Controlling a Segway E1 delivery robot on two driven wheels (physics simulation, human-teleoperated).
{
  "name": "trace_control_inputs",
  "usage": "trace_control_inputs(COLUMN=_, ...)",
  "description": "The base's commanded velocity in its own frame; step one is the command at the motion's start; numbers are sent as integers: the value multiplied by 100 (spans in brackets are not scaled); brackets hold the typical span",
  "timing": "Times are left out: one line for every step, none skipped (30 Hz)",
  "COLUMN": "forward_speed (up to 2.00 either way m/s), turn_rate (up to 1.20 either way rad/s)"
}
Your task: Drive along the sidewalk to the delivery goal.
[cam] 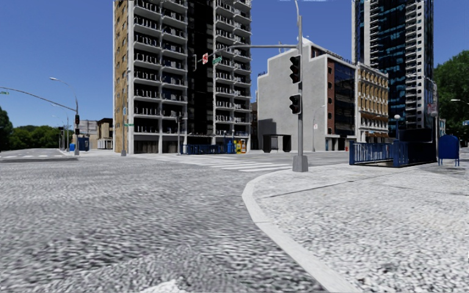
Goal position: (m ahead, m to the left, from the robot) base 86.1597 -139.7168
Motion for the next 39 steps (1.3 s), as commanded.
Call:
trace_control_inputs(forward_speed=95, turn_rate=-54)
trace_control_inputs(forward_speed=95, turn_rate=-56)
trace_control_inputs(forward_speed=95, turn_rate=-56)
trace_control_inputs(forward_speed=95, turn_rate=-57)
trace_control_inputs(forward_speed=95, turn_rate=-58)
trace_control_inputs(forward_speed=95, turn_rate=-58)
trace_control_inputs(forward_speed=95, turn_rate=-59)
trace_control_inputs(forward_speed=95, turn_rate=-59)
trace_control_inputs(forward_speed=95, turn_rate=-59)
trace_control_inputs(forward_speed=95, turn_rate=-59)
trace_control_inputs(forward_speed=95, turn_rate=-59)
trace_control_inputs(forward_speed=95, turn_rate=-59)
trace_control_inputs(forward_speed=95, turn_rate=-60)
trace_control_inputs(forward_speed=95, turn_rate=-60)
trace_control_inputs(forward_speed=95, turn_rate=-60)
trace_control_inputs(forward_speed=95, turn_rate=-60)
trace_control_inputs(forward_speed=95, turn_rate=-60)
trace_control_inputs(forward_speed=95, turn_rate=-60)
trace_control_inputs(forward_speed=95, turn_rate=-60)
trace_control_inputs(forward_speed=95, turn_rate=-60)
trace_control_inputs(forward_speed=95, turn_rate=-60)
trace_control_inputs(forward_speed=95, turn_rate=-60)
trace_control_inputs(forward_speed=95, turn_rate=-60)
trace_control_inputs(forward_speed=95, turn_rate=-60)
trace_control_inputs(forward_speed=95, turn_rate=-60)
trace_control_inputs(forward_speed=95, turn_rate=-60)
trace_control_inputs(forward_speed=95, turn_rate=-60)
trace_control_inputs(forward_speed=95, turn_rate=-60)
trace_control_inputs(forward_speed=95, turn_rate=-60)
trace_control_inputs(forward_speed=95, turn_rate=-60)
trace_control_inputs(forward_speed=95, turn_rate=-60)
trace_control_inputs(forward_speed=95, turn_rate=-60)
trace_control_inputs(forward_speed=95, turn_rate=-60)
trace_control_inputs(forward_speed=95, turn_rate=-60)
trace_control_inputs(forward_speed=94, turn_rate=-60)
trace_control_inputs(forward_speed=94, turn_rate=-60)
trace_control_inputs(forward_speed=94, turn_rate=-60)
trace_control_inputs(forward_speed=94, turn_rate=-57)
trace_control_inputs(forward_speed=94, turn_rate=-30)
